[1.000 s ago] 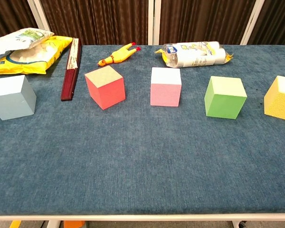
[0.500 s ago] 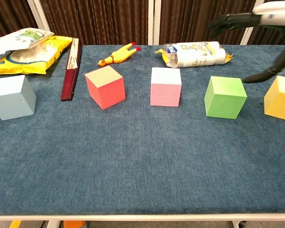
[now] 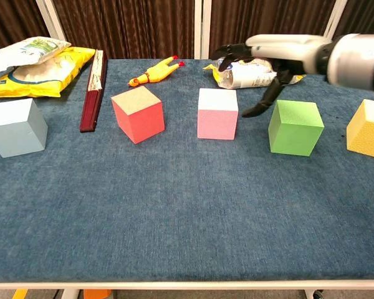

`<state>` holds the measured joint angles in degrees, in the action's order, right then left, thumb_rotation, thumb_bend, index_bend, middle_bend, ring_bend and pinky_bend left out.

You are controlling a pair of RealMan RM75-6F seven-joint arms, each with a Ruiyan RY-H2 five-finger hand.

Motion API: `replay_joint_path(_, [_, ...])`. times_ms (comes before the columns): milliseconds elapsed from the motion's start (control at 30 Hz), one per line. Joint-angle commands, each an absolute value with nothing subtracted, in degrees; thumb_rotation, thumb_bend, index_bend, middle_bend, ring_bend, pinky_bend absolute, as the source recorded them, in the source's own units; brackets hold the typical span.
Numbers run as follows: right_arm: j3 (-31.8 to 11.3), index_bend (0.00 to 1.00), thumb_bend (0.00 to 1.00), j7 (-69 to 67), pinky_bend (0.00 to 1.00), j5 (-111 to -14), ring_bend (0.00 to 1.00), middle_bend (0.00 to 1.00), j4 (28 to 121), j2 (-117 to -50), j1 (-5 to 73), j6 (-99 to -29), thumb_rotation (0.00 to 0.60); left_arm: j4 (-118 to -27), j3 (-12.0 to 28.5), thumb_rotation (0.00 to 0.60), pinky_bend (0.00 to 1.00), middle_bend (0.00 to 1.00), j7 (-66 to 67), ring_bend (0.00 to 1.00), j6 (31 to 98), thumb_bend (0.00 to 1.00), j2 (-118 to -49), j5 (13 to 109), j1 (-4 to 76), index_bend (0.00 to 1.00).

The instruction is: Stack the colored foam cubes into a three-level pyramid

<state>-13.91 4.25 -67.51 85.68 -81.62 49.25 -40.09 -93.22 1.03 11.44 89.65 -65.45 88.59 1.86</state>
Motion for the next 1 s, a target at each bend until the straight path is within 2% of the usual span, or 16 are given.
replay_joint_path(33, [-14.47, 0.00, 0.07, 6.89, 0.05, -63.81, 0.00, 0.13, 82.16, -85.25, 51.73, -39.15, 0.600, -93.14, 1.07, 0.600, 0.11, 0.18, 11.25, 0.10, 89.66, 0.00, -65.39, 88.59, 1.86, 0.16])
replay_joint_path(200, [-14.13, 0.02, 0.08, 8.64, 0.05, -60.25, 0.00, 0.16, 78.34, -88.63, 54.07, -37.48, 0.600, -92.76, 1.09, 0.600, 0.11, 0.18, 10.84, 0.10, 89.46, 0.00, -65.44, 88.33, 1.83, 0.16])
replay_joint_path(467, [-13.41, 0.10, 0.11, 9.51, 0.05, -58.58, 0.01, 0.25, 74.53, -91.72, 55.24, -38.11, 0.600, -92.02, 1.28, 0.600, 0.11, 0.17, 10.19, 0.10, 88.88, 0.00, -65.68, 88.03, 2.13, 0.16])
replay_joint_path(600, [-13.36, 0.16, 0.16, 8.51, 0.05, -59.36, 0.04, 0.30, 73.72, -92.49, 55.00, -39.13, 0.600, -91.91, 1.34, 0.600, 0.11, 0.18, 10.07, 0.10, 88.75, 0.00, -65.70, 88.05, 2.26, 0.16])
replay_joint_path(767, [-13.20, 0.18, 0.20, 6.82, 0.07, -61.39, 0.07, 0.33, 74.81, -92.15, 54.11, -40.88, 0.600, -91.75, 1.51, 0.600, 0.11, 0.18, 10.57, 0.10, 88.84, 0.00, -65.77, 87.96, 2.31, 0.16])
replay_joint_path(1000, [-12.64, 0.18, 0.20, 5.43, 0.08, -62.95, 0.07, 0.32, 78.55, -90.14, 53.70, -40.40, 0.600, -91.89, 1.57, 0.600, 0.11, 0.18, 10.87, 0.10, 88.75, 0.00, -65.96, 87.95, 2.43, 0.16])
